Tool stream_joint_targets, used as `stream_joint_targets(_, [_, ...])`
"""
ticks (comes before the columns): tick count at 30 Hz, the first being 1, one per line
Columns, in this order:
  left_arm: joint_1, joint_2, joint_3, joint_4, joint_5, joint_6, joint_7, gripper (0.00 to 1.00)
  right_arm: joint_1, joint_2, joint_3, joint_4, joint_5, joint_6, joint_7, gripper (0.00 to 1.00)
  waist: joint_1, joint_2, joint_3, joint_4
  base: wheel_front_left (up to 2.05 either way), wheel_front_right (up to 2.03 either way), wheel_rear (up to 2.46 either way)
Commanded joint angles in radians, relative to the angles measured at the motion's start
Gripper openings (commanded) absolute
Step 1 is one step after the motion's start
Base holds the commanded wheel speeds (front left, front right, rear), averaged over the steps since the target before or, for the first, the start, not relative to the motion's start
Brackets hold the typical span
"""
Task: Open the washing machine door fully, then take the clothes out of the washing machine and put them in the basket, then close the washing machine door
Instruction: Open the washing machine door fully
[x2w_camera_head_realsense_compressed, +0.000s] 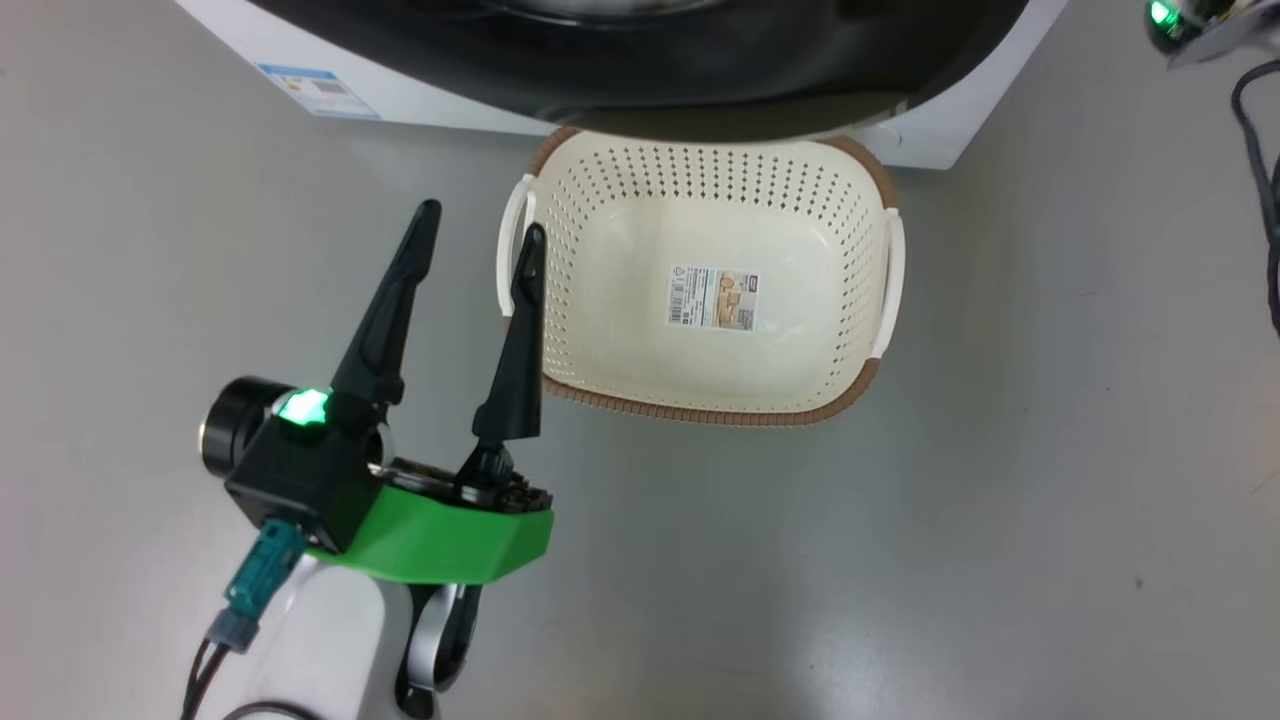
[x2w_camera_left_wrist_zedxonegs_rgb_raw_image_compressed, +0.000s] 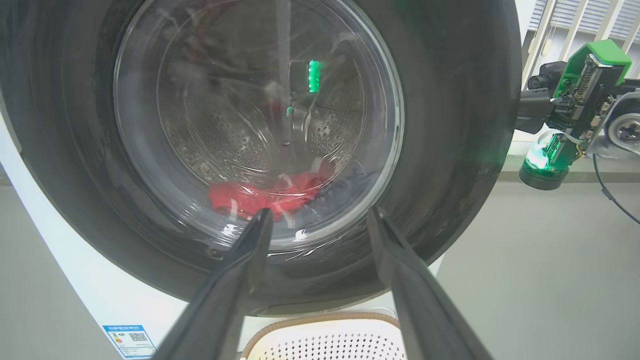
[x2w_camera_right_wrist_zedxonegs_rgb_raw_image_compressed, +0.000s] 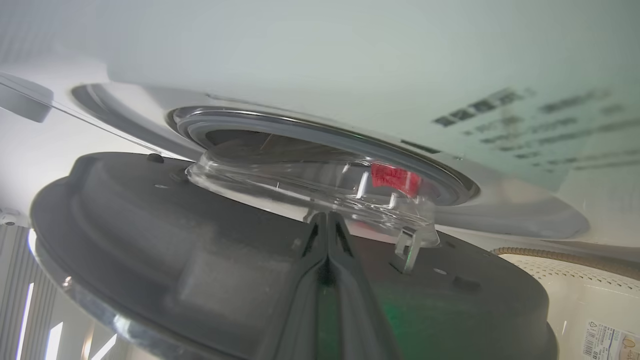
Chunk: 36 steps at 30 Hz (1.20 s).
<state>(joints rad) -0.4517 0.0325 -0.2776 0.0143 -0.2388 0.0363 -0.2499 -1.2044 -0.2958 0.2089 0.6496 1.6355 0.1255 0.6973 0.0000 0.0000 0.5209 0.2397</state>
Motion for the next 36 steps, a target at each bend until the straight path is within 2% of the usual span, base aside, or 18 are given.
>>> stream_joint_targets(1, [0.015,0.018,0.039,-0.016,0.005,0.008,-0.012,1.0,0.03,0.031,0.018,-0.038,-0.004,0.005,0.02,0.0,0.0,0.0,-0.018,-0.008,0.0,0.0,0.0])
stream_joint_targets(23, [0.052,0.018,0.063,0.016,0.01,-0.005,-0.012,1.0,0.157,0.069,0.082,-0.076,-0.023,0.005,0.083,0.0,0.0,0.0,-0.09,-0.04,0.0,0.0,0.0])
stream_joint_targets(27, [0.051,0.018,0.064,0.012,0.013,-0.004,-0.012,1.0,0.163,0.068,0.08,-0.078,-0.041,0.005,0.058,0.0,0.0,0.0,-0.087,-0.043,0.0,0.0,0.0])
stream_joint_targets(28, [0.051,0.018,0.064,0.011,0.013,-0.004,-0.012,1.0,0.162,0.067,0.078,-0.076,-0.05,0.005,0.04,0.08,0.0,0.0,-0.086,-0.044,0.0,0.0,0.0])
stream_joint_targets(29, [0.051,0.018,0.064,0.011,0.012,-0.004,-0.012,1.0,0.161,0.068,0.075,-0.074,-0.06,0.005,0.019,0.35,0.0,0.0,-0.086,-0.044,0.0,0.0,0.0])
stream_joint_targets(30, [0.051,0.018,0.065,0.01,0.012,-0.004,-0.012,1.0,0.16,0.068,0.074,-0.072,-0.071,0.005,0.0,0.47,0.0,0.0,-0.085,-0.045,0.0,0.0,0.0])
stream_joint_targets(32, [0.05,0.018,0.066,0.01,0.009,-0.005,-0.012,1.0,0.162,0.066,0.075,-0.072,-0.098,0.005,-0.039,1.0,0.0,0.0,-0.085,-0.048,0.0,0.0,0.0])
stream_joint_targets(36, [0.05,0.018,0.069,0.013,0.004,-0.007,-0.012,1.0,0.183,0.058,0.08,-0.098,-0.145,0.005,-0.114,1.0,0.0,0.0,-0.089,-0.057,0.0,0.0,0.0])
